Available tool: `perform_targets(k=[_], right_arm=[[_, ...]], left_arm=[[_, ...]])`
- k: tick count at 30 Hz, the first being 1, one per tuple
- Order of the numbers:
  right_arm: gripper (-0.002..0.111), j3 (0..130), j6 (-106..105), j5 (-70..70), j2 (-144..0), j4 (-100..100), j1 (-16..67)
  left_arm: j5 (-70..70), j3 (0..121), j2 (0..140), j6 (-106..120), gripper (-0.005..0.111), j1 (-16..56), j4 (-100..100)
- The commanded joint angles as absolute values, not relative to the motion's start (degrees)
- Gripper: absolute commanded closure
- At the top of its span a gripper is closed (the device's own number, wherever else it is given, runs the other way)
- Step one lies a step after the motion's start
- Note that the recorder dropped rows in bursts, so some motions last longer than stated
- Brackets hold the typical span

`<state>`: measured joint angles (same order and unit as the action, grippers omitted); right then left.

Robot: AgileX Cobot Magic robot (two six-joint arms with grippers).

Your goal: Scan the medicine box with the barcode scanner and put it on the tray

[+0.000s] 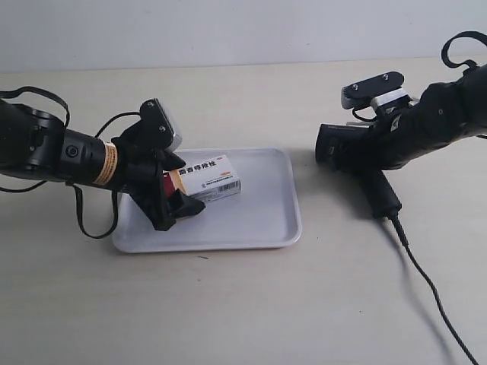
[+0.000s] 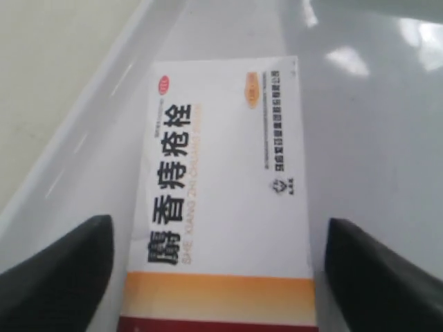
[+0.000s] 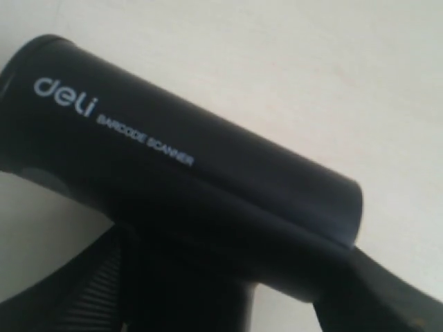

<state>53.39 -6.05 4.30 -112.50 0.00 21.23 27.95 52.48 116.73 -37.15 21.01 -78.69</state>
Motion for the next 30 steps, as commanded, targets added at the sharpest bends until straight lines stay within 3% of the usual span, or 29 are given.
perform_targets(k=[1, 4, 7, 13, 15, 18, 21, 24, 25, 30], right_arm=[[0.048, 53.3, -5.8, 4.9, -113.3, 1.4, 22.5], [0.026, 54.2, -5.9, 6.3, -112.2, 1.6, 23.3], [0.015, 55.6, -6.0, 12.1, -107.9, 1.4, 23.3], [0.017, 56.1, -6.1, 23.2, -93.1, 1.7, 23.3], [0.024, 54.9, -6.1, 24.6, -86.9, 1.9, 23.3], [0.047, 51.1, -6.0, 23.2, -77.7, 1.9, 23.3], [0.078, 44.3, -5.8, 16.9, -68.4, 3.7, 23.3], [0.106, 37.0, -5.3, 9.2, -58.7, 6.6, 23.3], [0.108, 34.4, -5.1, 7.3, -55.6, 7.7, 23.3], [0.108, 25.8, -4.5, 5.3, -43.8, 9.9, 23.3]], left_arm=[[27.5, 52.6, 116.5, -39.6, 0.001, 21.2, -78.9], [26.7, 52.6, 115.2, -39.6, 0.002, 21.2, -79.3], [25.3, 52.6, 112.0, -43.9, 0.002, 21.2, -82.7], [26.1, 52.6, 100.5, -66.2, 0.002, 21.1, -99.9], [27.4, 52.0, 96.1, -71.0, 0.004, 21.1, -99.9], [30.9, 49.8, 89.1, -71.2, 0.018, 21.1, -99.9], [31.6, 47.1, 81.8, -74.9, 0.048, 21.1, -99.9], [31.7, 43.2, 75.9, -79.6, 0.09, 21.1, -99.9], [31.7, 41.6, 73.9, -80.2, 0.107, 21.1, -99.9], [29.4, 31.6, 63.7, -79.1, 0.105, 21.1, -91.0]])
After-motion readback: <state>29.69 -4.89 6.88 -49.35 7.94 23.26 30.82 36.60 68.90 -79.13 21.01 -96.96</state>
